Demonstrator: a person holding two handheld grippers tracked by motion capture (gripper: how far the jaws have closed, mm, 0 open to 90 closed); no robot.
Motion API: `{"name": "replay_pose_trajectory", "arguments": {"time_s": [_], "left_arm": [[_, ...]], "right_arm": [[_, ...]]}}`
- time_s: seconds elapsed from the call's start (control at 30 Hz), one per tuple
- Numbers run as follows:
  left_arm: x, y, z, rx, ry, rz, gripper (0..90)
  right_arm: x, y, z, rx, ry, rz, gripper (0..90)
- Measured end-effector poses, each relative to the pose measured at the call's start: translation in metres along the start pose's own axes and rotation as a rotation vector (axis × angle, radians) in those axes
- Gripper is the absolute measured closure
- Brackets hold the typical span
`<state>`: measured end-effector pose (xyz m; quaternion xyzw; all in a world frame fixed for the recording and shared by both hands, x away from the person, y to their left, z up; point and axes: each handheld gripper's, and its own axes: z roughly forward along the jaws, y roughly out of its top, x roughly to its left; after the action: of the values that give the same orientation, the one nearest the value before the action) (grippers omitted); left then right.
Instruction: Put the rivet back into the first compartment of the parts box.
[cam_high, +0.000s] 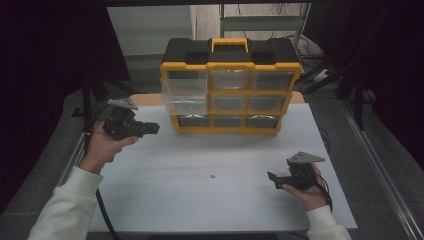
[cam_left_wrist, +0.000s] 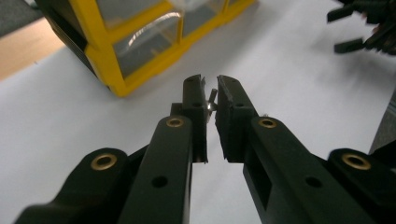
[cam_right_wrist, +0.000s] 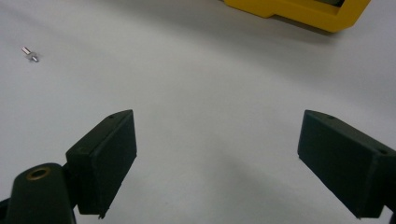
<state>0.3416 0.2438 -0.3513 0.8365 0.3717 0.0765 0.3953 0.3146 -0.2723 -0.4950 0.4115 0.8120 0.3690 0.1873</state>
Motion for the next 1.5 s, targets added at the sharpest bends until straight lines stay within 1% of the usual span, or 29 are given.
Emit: {"name": "replay_pose_trajectory", "arguments": {"time_s": [0.17,0.43,0.57,0.8,0.9,1.0,1.17,1.37,1.5], "left_arm": [[0.002,0.01,-0.015,-0.026,0.005,0.001,83.3],[0.004,0.024,-0.028,-0.047,0.006,-0.001,83.3],[0.007,0.035,-0.035,-0.074,-0.002,-0.009,83.2],[0.009,0.06,-0.045,-0.093,0.023,-0.005,83.3],[0.007,0.07,-0.047,-0.1,0.031,0.011,83.2],[0.003,0.081,-0.047,-0.099,0.037,0.026,83.2],[-0.003,0.1,-0.036,-0.097,0.014,0.04,83.2],[-0.01,0.113,-0.023,-0.076,0.002,0.064,83.1],[-0.011,0.122,-0.013,-0.073,-0.01,0.061,83.1]], "right_arm": [[0.0,0.0,0.0,0.0,0.0,0.0,11.9],[0.0,0.0,0.0,-0.002,-0.002,0.001,11.9],[0.0,0.0,0.0,0.0,-0.002,0.002,11.9],[-0.001,0.0,0.0,-0.001,-0.001,0.001,11.9],[-0.001,0.0,0.0,-0.001,0.001,0.002,11.9],[-0.001,0.0,-0.001,-0.007,0.001,-0.002,11.9],[0.0,0.0,-0.001,-0.008,0.005,-0.005,11.9],[-0.001,0.0,-0.001,-0.005,0.013,-0.005,11.1],[0.0,0.0,-0.001,-0.005,0.018,-0.006,10.9]]}}
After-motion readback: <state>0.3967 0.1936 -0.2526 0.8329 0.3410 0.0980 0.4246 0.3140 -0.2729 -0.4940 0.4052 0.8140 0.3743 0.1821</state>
